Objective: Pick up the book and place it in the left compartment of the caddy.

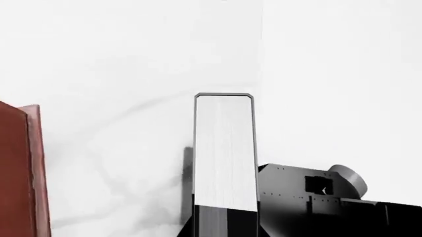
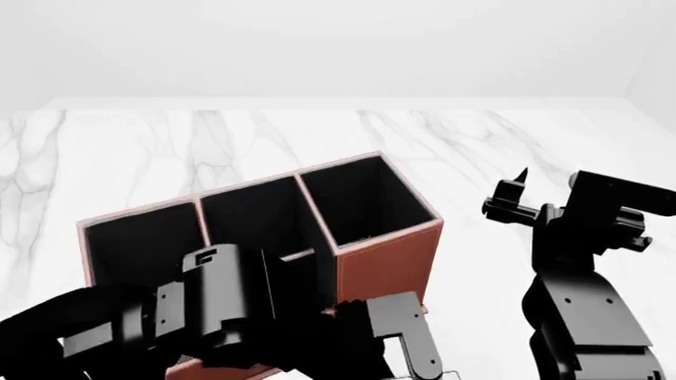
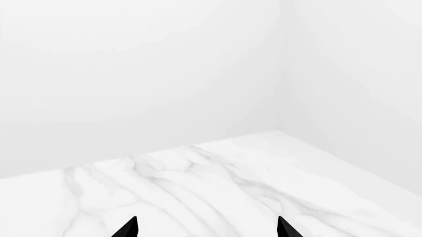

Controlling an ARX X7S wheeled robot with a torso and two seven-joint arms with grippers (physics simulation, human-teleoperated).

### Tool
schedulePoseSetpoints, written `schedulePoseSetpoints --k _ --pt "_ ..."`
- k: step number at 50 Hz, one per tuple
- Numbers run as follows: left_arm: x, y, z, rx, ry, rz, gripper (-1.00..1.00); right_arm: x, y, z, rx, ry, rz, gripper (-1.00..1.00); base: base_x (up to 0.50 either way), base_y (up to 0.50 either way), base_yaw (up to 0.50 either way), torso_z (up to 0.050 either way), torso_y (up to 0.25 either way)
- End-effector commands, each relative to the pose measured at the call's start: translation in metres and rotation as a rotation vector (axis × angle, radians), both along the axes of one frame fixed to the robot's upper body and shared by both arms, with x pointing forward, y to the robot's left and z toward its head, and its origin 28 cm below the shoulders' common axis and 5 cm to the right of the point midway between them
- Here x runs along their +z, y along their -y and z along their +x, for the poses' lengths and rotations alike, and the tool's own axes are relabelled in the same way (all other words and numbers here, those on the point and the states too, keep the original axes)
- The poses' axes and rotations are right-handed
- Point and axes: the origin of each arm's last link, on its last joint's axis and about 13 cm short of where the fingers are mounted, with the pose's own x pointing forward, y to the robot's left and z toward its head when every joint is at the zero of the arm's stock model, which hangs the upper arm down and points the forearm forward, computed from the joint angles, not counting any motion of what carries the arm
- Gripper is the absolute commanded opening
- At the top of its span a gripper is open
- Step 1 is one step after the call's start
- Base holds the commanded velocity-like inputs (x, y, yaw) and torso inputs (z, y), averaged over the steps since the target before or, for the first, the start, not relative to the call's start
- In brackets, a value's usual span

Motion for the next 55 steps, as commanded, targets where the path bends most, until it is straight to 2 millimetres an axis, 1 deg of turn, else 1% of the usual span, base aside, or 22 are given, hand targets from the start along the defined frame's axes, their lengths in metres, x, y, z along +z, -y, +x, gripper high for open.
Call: schedulePoseSetpoints --k 1,4,5,14,17,25,32,34,38,40,41,42,43,44,45,46,47,50,51,52,53,55 --pt "0.037 -0.042 -0.02 0.169 0.041 0.012 -1.0 0.003 0.001 0.001 -0.004 0.005 -0.001 1.0 0.0 0.0 0.0 0.0 0.0" --pt "0.046 -0.053 -0.026 0.209 0.052 0.017 -1.0 0.001 0.003 0.001 -0.009 0.005 0.002 1.0 0.0 0.0 0.0 0.0 0.003" --pt "0.054 -0.06 -0.029 0.241 0.063 0.009 -1.0 0.0 0.003 0.001 -0.012 0.004 0.002 1.0 0.0 0.0 0.0 0.0 0.0" --pt "0.094 -0.081 -0.05 0.399 0.149 -0.038 -1.0 -0.001 0.001 0.001 -0.005 0.005 0.001 1.0 0.0 0.0 0.0 0.0 0.0" --pt "0.114 -0.094 -0.056 0.443 0.159 -0.052 -1.0 0.0 0.001 0.0 -0.006 0.007 0.003 1.0 0.0 0.0 0.0 0.0 0.004" --pt "0.13 -0.107 -0.078 0.453 0.134 -0.017 -1.0 -0.001 0.002 0.001 -0.009 0.004 0.003 1.0 0.0 0.0 0.0 0.0 0.0" --pt "0.152 -0.125 -0.094 0.539 0.122 -0.012 -1.0 -0.001 0.002 0.0 -0.01 0.004 0.005 1.0 0.0 0.0 0.0 0.0 0.001" --pt "0.162 -0.132 -0.099 0.637 0.17 0.023 -1.0 -0.001 0.002 0.0 -0.012 0.004 0.004 1.0 0.0 0.0 0.0 0.0 0.0" --pt "0.175 -0.139 -0.108 0.673 0.132 -0.068 -1.0 0.0 0.003 0.0 -0.013 0.007 0.005 1.0 0.0 0.0 0.0 0.0 0.0" --pt "0.177 -0.142 -0.114 0.804 0.182 -0.049 -1.0 0.001 0.002 0.0 -0.012 0.006 0.003 1.0 0.0 0.0 0.0 0.0 0.005" --pt "0.18 -0.142 -0.118 0.743 0.13 -0.122 -1.0 0.001 0.002 0.0 -0.012 0.006 0.002 1.0 0.0 0.0 0.0 0.0 0.0" --pt "0.184 -0.143 -0.122 0.78 0.152 -0.138 -1.0 0.001 0.002 0.0 -0.012 0.007 0.002 1.0 0.0 0.0 0.0 0.0 0.0" --pt "0.191 -0.144 -0.125 0.931 0.249 -0.119 -1.0 0.002 0.002 0.001 -0.011 0.008 0.003 1.0 0.0 0.0 0.0 0.0 0.0" --pt "0.194 -0.145 -0.125 0.896 0.224 -0.17 -1.0 0.002 0.001 0.001 -0.009 0.008 0.003 1.0 0.0 0.0 0.0 0.0 0.0" --pt "0.195 -0.145 -0.122 0.972 0.267 -0.17 -1.0 0.003 0.001 0.001 -0.008 0.009 0.003 1.0 0.0 0.0 0.0 0.0 0.0" --pt "0.196 -0.144 -0.123 0.995 0.239 -0.167 -1.0 0.003 0.0 0.0 -0.006 0.01 0.001 1.0 0.0 0.0 0.0 0.0 0.0" --pt "0.201 -0.142 -0.119 1.115 0.265 -0.206 -1.0 0.004 -0.001 0.0 -0.003 0.012 0.0 1.0 0.0 0.0 0.0 0.0 0.0" --pt "0.21 -0.137 -0.118 1.271 0.219 -0.221 -1.0 0.004 -0.001 0.0 -0.002 0.014 0.002 1.0 0.0 0.0 0.0 0.0 0.0" --pt "0.212 -0.136 -0.117 1.428 0.281 -0.245 -1.0 0.003 -0.001 0.0 -0.002 0.014 0.003 1.0 0.0 0.0 0.0 0.0 0.0" --pt "0.215 -0.134 -0.116 1.495 0.258 -0.262 -1.0 0.003 -0.001 0.0 -0.002 0.013 0.003 1.0 0.0 0.0 0.0 0.0 0.0" --pt "0.22 -0.131 -0.111 1.502 0.201 -0.226 -1.0 0.002 -0.002 0.0 0.0 0.012 0.004 1.0 0.0 0.0 0.0 0.0 0.0" --pt "0.218 -0.127 -0.101 1.542 0.341 -0.172 -1.0 0.002 -0.002 0.0 0.002 0.012 0.003 1.0 0.0 0.0 0.0 0.0 0.0"
